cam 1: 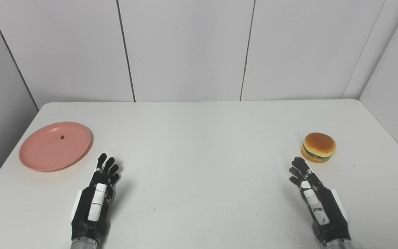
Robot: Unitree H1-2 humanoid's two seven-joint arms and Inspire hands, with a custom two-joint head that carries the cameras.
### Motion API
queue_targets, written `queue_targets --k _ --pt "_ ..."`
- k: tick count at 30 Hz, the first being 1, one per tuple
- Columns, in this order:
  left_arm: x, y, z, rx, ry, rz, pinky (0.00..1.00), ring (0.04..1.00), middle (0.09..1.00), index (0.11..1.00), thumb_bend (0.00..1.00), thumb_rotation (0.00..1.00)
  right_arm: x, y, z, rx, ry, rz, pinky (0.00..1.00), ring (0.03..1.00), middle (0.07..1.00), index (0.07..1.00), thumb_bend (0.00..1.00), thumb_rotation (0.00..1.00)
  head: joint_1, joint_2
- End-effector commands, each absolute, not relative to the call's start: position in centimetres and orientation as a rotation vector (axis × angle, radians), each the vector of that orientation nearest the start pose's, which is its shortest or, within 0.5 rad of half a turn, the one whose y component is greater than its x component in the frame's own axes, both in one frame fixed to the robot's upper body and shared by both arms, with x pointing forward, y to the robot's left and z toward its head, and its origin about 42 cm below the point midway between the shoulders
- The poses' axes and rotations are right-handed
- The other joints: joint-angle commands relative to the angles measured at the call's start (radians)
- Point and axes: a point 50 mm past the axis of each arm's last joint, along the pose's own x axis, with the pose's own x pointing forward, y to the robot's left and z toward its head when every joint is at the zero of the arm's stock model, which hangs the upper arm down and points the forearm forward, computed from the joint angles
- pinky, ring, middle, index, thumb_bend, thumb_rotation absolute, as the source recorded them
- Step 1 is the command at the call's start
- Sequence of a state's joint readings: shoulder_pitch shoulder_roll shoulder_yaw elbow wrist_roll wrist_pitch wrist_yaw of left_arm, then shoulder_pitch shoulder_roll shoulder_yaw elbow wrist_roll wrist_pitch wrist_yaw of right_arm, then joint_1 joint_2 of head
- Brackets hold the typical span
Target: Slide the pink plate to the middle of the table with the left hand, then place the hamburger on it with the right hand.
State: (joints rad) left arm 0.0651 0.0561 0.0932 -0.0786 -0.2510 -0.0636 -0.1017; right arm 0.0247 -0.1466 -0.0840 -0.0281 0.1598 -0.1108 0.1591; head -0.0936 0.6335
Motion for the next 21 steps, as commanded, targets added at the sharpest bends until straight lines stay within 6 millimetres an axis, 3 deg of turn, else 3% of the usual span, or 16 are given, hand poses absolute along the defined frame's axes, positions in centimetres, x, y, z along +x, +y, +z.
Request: queue_targets --k 1,14,21 --pt "26.4 25.9 10.9 -0.161 -0.128 0.000 0.99 0.978 0.985 1.000 0.90 0.79 27.8 -26.9 10.6 0.019 -0.118 0.078 0.92 0.921 0.929 0.904 0.85 0.80 0.001 -0.008" --pt "26.7 25.9 10.1 -0.167 -0.121 -0.009 1.00 0.977 0.989 1.000 0.88 0.78 28.1 -26.9 9.5 0.029 -0.109 0.063 0.93 0.920 0.925 0.897 0.85 0.79 0.007 -0.065" --pt "26.2 25.6 10.4 -0.159 -0.131 -0.008 1.00 0.979 0.989 1.000 0.86 0.77 27.5 -27.1 9.8 0.036 -0.122 0.059 0.92 0.913 0.927 0.906 0.86 0.80 0.008 -0.052"
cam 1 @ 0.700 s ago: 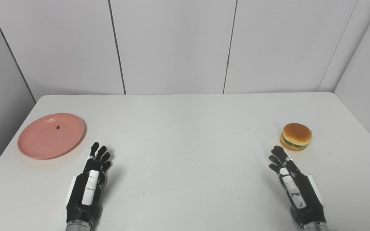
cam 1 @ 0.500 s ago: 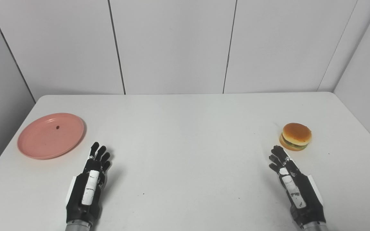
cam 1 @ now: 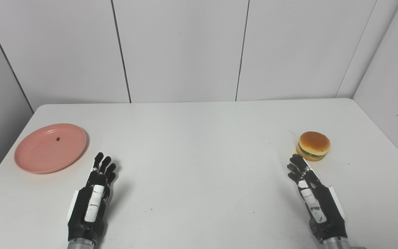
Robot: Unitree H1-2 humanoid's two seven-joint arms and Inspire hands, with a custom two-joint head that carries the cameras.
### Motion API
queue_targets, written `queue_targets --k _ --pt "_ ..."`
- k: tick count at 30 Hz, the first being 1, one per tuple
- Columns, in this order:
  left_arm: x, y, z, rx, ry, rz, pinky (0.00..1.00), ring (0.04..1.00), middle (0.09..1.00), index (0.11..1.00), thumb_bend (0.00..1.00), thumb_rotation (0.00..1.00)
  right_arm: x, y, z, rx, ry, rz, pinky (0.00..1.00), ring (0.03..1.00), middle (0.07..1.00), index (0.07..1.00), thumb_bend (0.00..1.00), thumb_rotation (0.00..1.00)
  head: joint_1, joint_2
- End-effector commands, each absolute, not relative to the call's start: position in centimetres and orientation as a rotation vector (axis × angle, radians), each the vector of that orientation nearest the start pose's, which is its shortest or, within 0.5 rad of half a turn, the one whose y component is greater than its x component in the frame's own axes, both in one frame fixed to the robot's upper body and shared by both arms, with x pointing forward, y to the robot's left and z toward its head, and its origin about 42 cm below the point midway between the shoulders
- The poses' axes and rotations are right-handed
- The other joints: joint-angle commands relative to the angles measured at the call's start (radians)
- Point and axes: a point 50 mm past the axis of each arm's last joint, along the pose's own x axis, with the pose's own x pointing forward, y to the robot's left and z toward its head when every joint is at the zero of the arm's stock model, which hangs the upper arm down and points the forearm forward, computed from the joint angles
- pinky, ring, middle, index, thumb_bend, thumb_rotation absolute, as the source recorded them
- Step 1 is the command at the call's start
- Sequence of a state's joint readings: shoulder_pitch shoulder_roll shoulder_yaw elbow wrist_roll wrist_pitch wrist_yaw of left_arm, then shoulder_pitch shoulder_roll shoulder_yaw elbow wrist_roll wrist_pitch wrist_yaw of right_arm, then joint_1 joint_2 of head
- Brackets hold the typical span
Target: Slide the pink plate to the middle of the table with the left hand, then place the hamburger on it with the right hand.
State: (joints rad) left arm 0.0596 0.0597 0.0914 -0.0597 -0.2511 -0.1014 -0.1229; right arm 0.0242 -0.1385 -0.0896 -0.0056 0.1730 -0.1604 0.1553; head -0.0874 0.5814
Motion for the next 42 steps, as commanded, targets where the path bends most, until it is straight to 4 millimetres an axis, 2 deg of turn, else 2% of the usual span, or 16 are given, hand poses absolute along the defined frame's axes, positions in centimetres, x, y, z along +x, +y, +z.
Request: queue_targets --k 1,6,17,23,32,42 --pt "26.1 25.6 10.4 -0.159 -0.132 -0.007 1.00 0.984 0.992 1.000 0.85 0.78 27.5 -27.1 9.8 0.036 -0.126 0.060 0.93 0.915 0.925 0.903 0.87 0.80 0.001 0.000" --pt "26.1 25.6 10.5 -0.168 -0.132 -0.004 1.00 0.988 0.994 1.000 0.87 0.77 27.5 -26.9 9.9 0.035 -0.142 0.052 0.96 0.922 0.925 0.903 0.87 0.80 -0.006 -0.001" --pt "26.7 26.2 10.1 -0.167 -0.126 -0.007 1.00 0.982 0.990 1.000 0.87 0.77 28.1 -26.4 9.6 0.104 -0.117 0.033 0.93 0.912 0.916 0.900 0.86 0.77 -0.021 -0.015" --pt "26.7 26.2 10.2 -0.163 -0.130 -0.010 1.00 0.993 0.993 1.000 0.85 0.78 28.2 -26.5 9.6 0.111 -0.118 0.035 0.92 0.910 0.916 0.902 0.85 0.78 -0.010 -0.010" --pt "26.5 26.2 10.3 -0.151 -0.129 -0.011 0.99 0.983 0.987 1.000 0.87 0.78 28.1 -26.6 9.8 0.110 -0.117 0.040 0.91 0.906 0.914 0.900 0.84 0.78 -0.009 0.003" --pt "26.6 25.1 10.5 -0.150 -0.129 -0.014 0.98 0.977 0.981 1.000 0.89 0.78 28.2 -27.5 9.9 0.109 -0.102 0.035 0.93 0.910 0.916 0.894 0.83 0.78 0.062 0.006"
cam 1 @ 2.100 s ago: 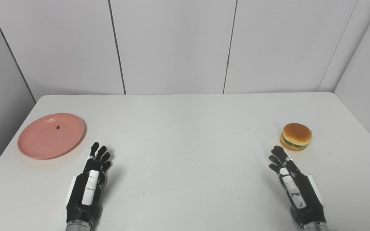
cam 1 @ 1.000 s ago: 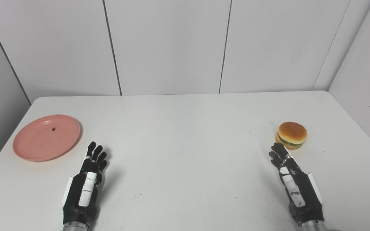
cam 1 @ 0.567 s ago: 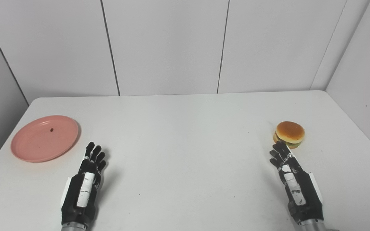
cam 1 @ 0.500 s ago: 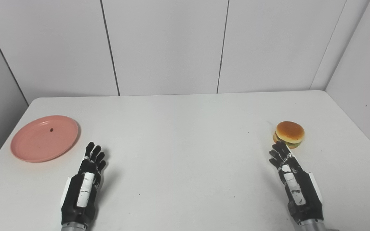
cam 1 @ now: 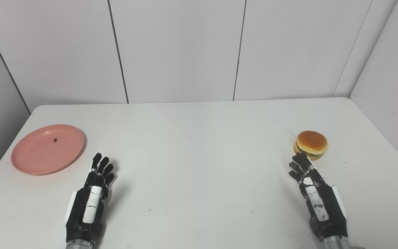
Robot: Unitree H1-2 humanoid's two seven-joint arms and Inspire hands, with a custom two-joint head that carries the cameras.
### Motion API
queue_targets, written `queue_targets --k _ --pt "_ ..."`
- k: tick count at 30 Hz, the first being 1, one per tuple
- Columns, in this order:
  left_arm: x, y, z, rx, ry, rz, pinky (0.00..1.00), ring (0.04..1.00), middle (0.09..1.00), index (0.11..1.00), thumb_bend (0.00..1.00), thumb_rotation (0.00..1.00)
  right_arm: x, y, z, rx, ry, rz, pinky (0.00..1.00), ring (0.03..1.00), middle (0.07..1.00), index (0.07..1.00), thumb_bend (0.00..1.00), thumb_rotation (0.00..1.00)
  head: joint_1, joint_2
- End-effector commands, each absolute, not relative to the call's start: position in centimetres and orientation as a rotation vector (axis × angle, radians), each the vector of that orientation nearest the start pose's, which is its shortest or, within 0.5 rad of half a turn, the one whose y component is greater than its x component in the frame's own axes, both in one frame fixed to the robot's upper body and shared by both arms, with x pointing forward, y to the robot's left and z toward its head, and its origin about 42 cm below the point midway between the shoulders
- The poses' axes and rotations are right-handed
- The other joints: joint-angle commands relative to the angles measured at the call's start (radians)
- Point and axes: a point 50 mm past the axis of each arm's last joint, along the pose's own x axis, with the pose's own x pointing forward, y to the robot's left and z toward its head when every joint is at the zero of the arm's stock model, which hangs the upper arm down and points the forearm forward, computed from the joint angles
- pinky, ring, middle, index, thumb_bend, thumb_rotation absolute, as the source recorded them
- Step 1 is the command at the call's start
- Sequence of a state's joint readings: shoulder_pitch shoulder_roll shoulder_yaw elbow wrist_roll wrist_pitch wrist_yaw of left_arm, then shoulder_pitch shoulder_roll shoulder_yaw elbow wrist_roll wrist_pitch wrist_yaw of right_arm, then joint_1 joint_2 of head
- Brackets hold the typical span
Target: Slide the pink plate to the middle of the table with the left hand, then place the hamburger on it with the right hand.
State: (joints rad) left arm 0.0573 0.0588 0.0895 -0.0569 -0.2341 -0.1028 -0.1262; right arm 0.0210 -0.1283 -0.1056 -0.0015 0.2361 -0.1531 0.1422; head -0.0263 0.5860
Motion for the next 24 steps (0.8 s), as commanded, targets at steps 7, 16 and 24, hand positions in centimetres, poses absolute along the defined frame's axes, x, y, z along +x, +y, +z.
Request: queue_targets --k 7,16,24 --pt "26.8 23.9 10.0 -0.137 -0.132 -0.016 0.97 0.976 0.986 1.000 0.85 0.80 28.3 -28.9 9.4 0.109 -0.097 0.038 0.94 0.927 0.932 0.905 0.82 0.78 0.064 -0.022" --pt "26.4 22.1 9.4 -0.134 -0.130 -0.017 0.95 0.969 0.982 1.000 0.83 0.81 27.9 -30.7 8.6 0.132 -0.089 0.059 0.98 0.938 0.948 0.922 0.80 0.77 0.134 -0.058" --pt "26.5 21.8 9.1 -0.086 -0.130 -0.050 0.94 0.972 0.983 1.000 0.84 0.82 28.1 -30.8 8.3 0.138 -0.093 0.063 0.97 0.936 0.947 0.924 0.77 0.77 0.120 -0.071"
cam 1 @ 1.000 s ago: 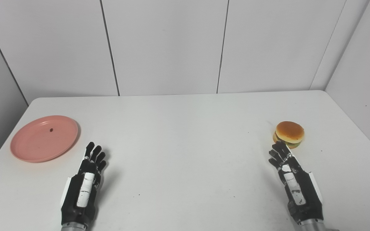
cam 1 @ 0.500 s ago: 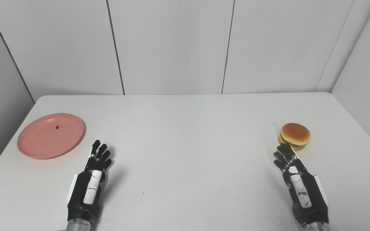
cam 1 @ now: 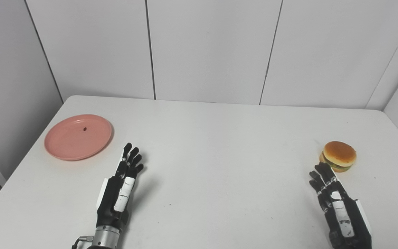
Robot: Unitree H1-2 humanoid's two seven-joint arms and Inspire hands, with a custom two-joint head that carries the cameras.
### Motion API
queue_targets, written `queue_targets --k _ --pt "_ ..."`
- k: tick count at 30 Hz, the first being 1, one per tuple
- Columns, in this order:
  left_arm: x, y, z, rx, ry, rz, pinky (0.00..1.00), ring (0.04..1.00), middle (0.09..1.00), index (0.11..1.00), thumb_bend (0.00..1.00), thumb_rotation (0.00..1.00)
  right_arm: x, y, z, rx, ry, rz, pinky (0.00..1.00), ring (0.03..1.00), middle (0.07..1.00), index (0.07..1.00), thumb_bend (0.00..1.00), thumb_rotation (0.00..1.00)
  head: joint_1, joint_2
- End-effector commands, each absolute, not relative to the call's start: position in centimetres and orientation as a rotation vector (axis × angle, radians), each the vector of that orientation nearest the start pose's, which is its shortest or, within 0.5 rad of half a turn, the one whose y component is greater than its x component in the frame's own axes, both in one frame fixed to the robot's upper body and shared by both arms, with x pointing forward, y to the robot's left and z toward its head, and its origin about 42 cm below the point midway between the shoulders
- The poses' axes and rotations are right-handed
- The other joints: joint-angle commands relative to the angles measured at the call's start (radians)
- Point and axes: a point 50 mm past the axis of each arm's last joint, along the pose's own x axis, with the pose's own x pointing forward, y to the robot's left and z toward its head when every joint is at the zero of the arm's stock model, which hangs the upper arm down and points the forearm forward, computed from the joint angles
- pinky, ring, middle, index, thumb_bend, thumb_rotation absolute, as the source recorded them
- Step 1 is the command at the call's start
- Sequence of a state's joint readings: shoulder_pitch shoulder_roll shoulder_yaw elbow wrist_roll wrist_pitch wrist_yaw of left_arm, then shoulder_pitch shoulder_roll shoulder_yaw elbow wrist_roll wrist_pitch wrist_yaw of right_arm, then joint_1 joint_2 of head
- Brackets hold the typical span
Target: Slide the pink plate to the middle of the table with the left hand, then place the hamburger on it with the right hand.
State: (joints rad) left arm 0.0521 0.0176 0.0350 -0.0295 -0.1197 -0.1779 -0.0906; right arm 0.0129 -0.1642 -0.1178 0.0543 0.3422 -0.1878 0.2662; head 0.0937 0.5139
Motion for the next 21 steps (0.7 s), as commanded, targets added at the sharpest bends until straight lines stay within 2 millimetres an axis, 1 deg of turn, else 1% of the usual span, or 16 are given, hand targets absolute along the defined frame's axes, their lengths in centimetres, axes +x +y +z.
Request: queue_targets --k 1,5,7,8,9,10,11,14,21 --pt "26.6 21.9 9.0 -0.084 -0.129 -0.044 0.94 0.966 0.978 1.000 0.84 0.82 28.2 -30.8 8.2 0.137 -0.093 0.064 0.96 0.928 0.940 0.916 0.78 0.77 -0.008 -0.004" --pt "26.8 22.0 8.8 -0.103 -0.121 -0.038 0.94 0.964 0.976 1.000 0.82 0.82 28.5 -30.8 7.8 0.136 -0.088 0.061 0.96 0.934 0.950 0.922 0.79 0.76 0.017 -0.015" --pt "27.0 21.9 8.6 -0.100 -0.120 -0.047 0.95 0.967 0.978 1.000 0.82 0.82 28.6 -31.0 7.5 0.143 -0.085 0.057 0.97 0.937 0.949 0.915 0.78 0.75 0.055 -0.028" --pt "27.1 21.9 8.5 -0.096 -0.121 -0.050 0.95 0.972 0.981 1.000 0.82 0.82 28.6 -31.1 7.4 0.146 -0.084 0.055 0.98 0.940 0.950 0.915 0.77 0.76 0.055 -0.028" --pt "27.2 21.8 8.2 -0.097 -0.122 -0.050 0.95 0.975 0.982 1.000 0.82 0.82 28.7 -31.2 7.2 0.152 -0.079 0.053 0.98 0.941 0.950 0.915 0.77 0.76 0.089 -0.043" --pt "27.3 21.7 8.1 -0.098 -0.122 -0.050 0.95 0.972 0.980 1.000 0.82 0.81 28.7 -31.3 7.1 0.156 -0.075 0.052 0.99 0.950 0.957 0.922 0.77 0.75 0.094 -0.044" --pt "27.4 21.6 7.9 -0.099 -0.123 -0.045 0.95 0.971 0.979 1.000 0.82 0.81 28.8 -31.4 7.0 0.157 -0.074 0.054 1.00 0.954 0.959 0.925 0.77 0.75 0.118 -0.055" --pt "27.7 21.2 7.5 -0.103 -0.122 -0.034 0.93 0.968 0.980 1.000 0.83 0.81 28.9 -31.8 6.7 0.153 -0.070 0.059 1.00 0.969 0.974 0.951 0.75 0.77 0.149 -0.073" --pt "27.9 20.3 6.8 -0.112 -0.118 -0.029 0.94 0.973 0.986 1.000 0.86 0.81 28.8 -32.3 6.2 0.150 -0.059 0.056 1.00 0.975 0.976 0.957 0.70 0.80 0.186 -0.113"
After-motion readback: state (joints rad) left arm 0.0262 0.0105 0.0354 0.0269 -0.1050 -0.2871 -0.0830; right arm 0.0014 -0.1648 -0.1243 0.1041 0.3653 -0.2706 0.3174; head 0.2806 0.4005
